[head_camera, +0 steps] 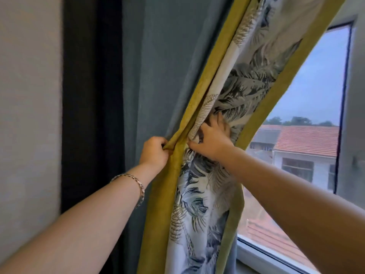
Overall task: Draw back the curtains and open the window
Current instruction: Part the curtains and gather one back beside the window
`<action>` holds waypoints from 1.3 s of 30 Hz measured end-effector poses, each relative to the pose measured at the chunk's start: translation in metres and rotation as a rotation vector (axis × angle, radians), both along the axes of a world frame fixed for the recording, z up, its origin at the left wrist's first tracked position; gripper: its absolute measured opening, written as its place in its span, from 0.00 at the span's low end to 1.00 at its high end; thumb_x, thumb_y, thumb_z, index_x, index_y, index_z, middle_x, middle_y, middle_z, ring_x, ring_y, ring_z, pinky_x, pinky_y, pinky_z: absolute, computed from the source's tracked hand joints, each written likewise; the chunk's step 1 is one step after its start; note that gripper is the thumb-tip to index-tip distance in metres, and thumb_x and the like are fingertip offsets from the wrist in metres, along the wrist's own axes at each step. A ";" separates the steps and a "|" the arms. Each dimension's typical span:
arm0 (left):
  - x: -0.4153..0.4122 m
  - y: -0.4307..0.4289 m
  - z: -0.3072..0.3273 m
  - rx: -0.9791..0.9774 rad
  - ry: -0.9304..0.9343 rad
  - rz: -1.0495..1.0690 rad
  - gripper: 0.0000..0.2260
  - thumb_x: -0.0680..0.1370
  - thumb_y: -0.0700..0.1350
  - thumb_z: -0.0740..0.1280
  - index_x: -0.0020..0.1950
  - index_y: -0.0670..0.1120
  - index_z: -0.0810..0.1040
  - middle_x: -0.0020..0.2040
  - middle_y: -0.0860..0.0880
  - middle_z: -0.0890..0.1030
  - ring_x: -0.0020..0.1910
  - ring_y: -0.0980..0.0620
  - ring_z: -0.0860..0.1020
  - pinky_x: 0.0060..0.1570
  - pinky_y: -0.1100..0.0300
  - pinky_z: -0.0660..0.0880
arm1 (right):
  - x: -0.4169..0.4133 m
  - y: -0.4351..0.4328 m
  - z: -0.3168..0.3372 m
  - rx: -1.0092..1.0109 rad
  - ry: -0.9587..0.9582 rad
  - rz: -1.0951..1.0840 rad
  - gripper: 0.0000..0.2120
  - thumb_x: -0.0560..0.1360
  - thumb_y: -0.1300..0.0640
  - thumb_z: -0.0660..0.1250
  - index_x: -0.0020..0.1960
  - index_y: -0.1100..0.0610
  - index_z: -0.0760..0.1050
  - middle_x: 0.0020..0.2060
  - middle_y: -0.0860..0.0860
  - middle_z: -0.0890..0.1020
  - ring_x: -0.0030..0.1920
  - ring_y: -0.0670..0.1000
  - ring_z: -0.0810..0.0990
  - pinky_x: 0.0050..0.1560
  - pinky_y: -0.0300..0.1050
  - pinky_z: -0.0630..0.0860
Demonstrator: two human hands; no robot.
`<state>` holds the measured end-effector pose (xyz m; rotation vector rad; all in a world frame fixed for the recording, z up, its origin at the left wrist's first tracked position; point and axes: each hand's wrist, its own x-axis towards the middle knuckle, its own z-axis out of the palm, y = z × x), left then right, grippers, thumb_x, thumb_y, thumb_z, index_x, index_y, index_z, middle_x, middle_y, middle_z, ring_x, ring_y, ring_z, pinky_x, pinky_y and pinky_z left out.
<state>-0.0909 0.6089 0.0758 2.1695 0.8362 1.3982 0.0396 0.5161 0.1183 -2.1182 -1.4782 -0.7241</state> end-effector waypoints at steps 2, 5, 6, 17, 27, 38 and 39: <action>0.000 0.043 0.004 -0.005 -0.003 0.045 0.07 0.73 0.36 0.69 0.34 0.42 0.79 0.35 0.44 0.77 0.39 0.47 0.75 0.37 0.59 0.66 | 0.001 0.041 0.005 -0.020 -0.027 0.060 0.31 0.72 0.43 0.65 0.71 0.53 0.63 0.77 0.60 0.43 0.76 0.65 0.37 0.74 0.62 0.39; 0.004 0.104 0.015 -0.033 -0.035 0.108 0.06 0.72 0.37 0.71 0.35 0.39 0.81 0.35 0.42 0.78 0.38 0.46 0.76 0.36 0.59 0.68 | 0.009 0.106 0.015 -0.014 -0.091 0.124 0.25 0.74 0.45 0.63 0.68 0.52 0.67 0.77 0.60 0.44 0.75 0.67 0.35 0.74 0.64 0.39; 0.002 0.122 0.020 -0.054 -0.044 0.123 0.05 0.72 0.37 0.72 0.37 0.38 0.82 0.36 0.42 0.79 0.38 0.46 0.76 0.37 0.58 0.70 | 0.009 0.125 0.018 -0.017 -0.098 0.143 0.22 0.74 0.46 0.62 0.66 0.52 0.70 0.77 0.59 0.43 0.75 0.67 0.35 0.74 0.64 0.39; -0.027 0.312 -0.011 -0.177 -0.052 0.381 0.15 0.72 0.32 0.68 0.27 0.45 0.74 0.31 0.45 0.76 0.38 0.48 0.76 0.37 0.60 0.68 | -0.026 0.329 -0.006 -0.326 -0.199 0.252 0.31 0.78 0.47 0.58 0.76 0.56 0.55 0.76 0.58 0.34 0.74 0.64 0.29 0.75 0.62 0.35; -0.003 0.295 -0.029 -0.162 0.180 0.393 0.12 0.75 0.31 0.58 0.35 0.40 0.75 0.31 0.49 0.73 0.33 0.52 0.72 0.34 0.60 0.70 | -0.006 0.301 -0.036 -0.416 -0.109 0.330 0.31 0.77 0.46 0.59 0.76 0.57 0.58 0.78 0.56 0.39 0.76 0.58 0.33 0.74 0.55 0.33; -0.004 0.084 -0.055 -0.074 0.236 0.410 0.14 0.75 0.38 0.65 0.61 0.42 0.76 0.74 0.48 0.56 0.68 0.45 0.67 0.66 0.56 0.67 | 0.018 0.118 -0.083 -0.342 0.089 0.435 0.29 0.73 0.49 0.62 0.73 0.51 0.63 0.78 0.47 0.45 0.76 0.60 0.35 0.72 0.70 0.41; -0.002 0.066 -0.052 -0.015 0.164 0.425 0.16 0.74 0.38 0.66 0.62 0.42 0.75 0.74 0.49 0.54 0.71 0.46 0.61 0.70 0.56 0.62 | 0.018 0.101 -0.085 -0.302 0.088 0.441 0.26 0.73 0.49 0.62 0.70 0.51 0.68 0.78 0.47 0.43 0.76 0.61 0.33 0.72 0.69 0.40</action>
